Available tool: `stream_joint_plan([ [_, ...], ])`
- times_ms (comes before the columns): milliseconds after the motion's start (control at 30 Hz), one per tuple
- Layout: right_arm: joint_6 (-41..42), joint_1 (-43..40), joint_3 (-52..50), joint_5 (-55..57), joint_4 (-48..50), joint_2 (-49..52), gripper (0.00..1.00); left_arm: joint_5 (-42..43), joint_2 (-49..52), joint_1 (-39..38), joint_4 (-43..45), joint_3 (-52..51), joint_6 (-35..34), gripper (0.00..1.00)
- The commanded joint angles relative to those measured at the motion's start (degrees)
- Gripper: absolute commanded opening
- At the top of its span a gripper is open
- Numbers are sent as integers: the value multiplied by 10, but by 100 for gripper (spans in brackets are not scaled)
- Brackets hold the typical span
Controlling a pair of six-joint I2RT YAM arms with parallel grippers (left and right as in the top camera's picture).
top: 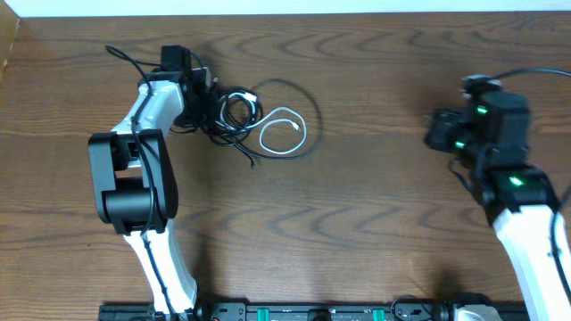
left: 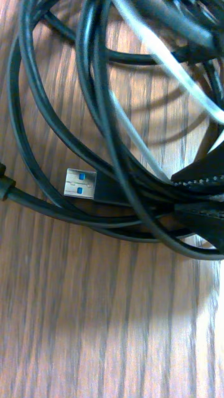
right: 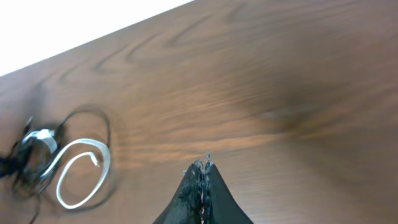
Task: Untangle cables
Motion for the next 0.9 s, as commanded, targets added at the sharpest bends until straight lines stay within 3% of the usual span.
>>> stream_joint_plan([
  [0, -15, -44, 9, 42, -35, -55, 1, -99, 33, 13, -12, -21, -5, 7],
  [300, -64, -61, 9, 37, -112, -92, 4, -56, 17, -26, -14, -21, -5, 7],
  [333, -64, -61, 9, 35, -118, -89, 14, -54, 12, -33, -14, -21, -5, 8],
  [367, -68, -60, 9, 18, -123, -82, 35, -54, -1, -49, -14, -21, -5, 7],
  [500, -79, -58, 9, -33, -126, -62, 53, -14, -35, -80, -14, -21, -5, 8],
  [867, -155, -41, 9, -181, -116, 28, 57, 140, -144, -143, -13, -21, 15, 7],
])
